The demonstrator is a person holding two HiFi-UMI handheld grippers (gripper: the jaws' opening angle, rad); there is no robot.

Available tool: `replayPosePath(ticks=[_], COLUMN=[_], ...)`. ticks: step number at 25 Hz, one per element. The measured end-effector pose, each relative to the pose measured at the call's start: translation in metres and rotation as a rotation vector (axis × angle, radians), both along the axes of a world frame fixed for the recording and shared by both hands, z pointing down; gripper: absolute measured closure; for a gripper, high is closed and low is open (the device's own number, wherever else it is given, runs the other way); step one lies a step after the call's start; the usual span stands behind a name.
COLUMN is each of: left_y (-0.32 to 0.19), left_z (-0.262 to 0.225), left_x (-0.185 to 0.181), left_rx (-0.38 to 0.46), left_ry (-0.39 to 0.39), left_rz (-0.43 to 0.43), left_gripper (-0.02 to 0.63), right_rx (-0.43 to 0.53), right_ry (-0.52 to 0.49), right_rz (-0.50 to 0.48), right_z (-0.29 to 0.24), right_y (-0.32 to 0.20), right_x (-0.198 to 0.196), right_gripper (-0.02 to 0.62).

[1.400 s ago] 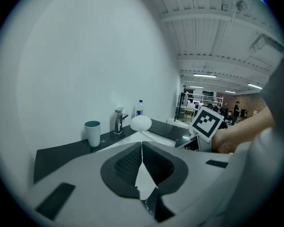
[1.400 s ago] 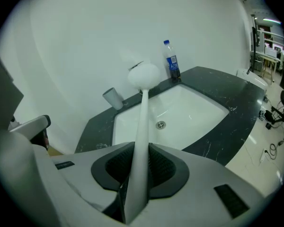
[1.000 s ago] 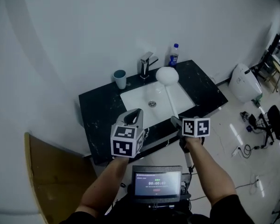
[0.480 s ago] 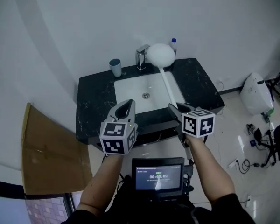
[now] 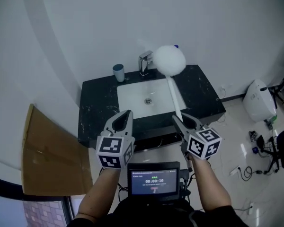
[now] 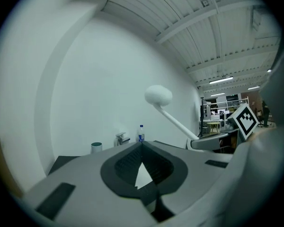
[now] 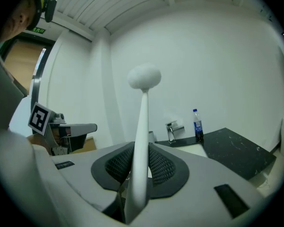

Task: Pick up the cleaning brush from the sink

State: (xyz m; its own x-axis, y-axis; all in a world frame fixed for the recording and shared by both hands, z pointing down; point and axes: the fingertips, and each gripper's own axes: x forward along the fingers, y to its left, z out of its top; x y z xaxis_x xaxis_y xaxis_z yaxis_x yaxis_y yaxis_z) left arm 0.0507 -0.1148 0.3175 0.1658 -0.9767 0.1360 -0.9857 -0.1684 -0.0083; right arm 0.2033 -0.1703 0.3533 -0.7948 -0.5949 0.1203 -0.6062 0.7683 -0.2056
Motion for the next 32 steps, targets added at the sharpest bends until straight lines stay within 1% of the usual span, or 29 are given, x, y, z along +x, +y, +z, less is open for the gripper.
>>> replayPosePath(ticks=[3,6,11,14,18,22,27,32], left_y=[0.009,0.018,0.030,0.038,0.043,0.047,0.051,0.055], left_z=[-0.001,0.001,0.004,0.003,0.010,0.013,0.008,0.009], left_x=[-0.002,-0.005,-0.010,-0.018,-0.022,-0.027,-0.025,-0.028], left_rx=[0.019,0.035,0.059,0.076,0.070,0.078,0.115,0.132], left_ry=[0.028,0.032,0.016,0.014,0.018,0.011,0.013,0.020], left_rz=[-0.010,-0.030,-0.067,-0.093,-0.078,-0.086,-0.052,-0.054], left_gripper=[0.604,0.604,0.604,0.604,0.604,0.604,0.604,0.604], right_rx=[0.055,0.091,0.106,0.117,0.129,0.124,0.160,0.163], right_ry=[-0.003,-0.015,-0.047,-0.042,-0.045,-0.056,-0.030,-0.044], right_rz=[-0.005,-0.008,-0.007,-0.010,-0.015,-0.011,-0.004,0.001], right_z=[-0.007,-0.011,-0.015,-0.013,-0.012,-0.010,-0.012,-0.015], right_y=[0.016,0.024,0.030,0.035,0.039,0.041,0.042,0.043], right_x=[0.000,0.000,0.003,0.003,0.003,0.005,0.009,0.012], right_gripper=[0.541,0.541,0.541,0.541,0.541,0.541,0.543,0.543])
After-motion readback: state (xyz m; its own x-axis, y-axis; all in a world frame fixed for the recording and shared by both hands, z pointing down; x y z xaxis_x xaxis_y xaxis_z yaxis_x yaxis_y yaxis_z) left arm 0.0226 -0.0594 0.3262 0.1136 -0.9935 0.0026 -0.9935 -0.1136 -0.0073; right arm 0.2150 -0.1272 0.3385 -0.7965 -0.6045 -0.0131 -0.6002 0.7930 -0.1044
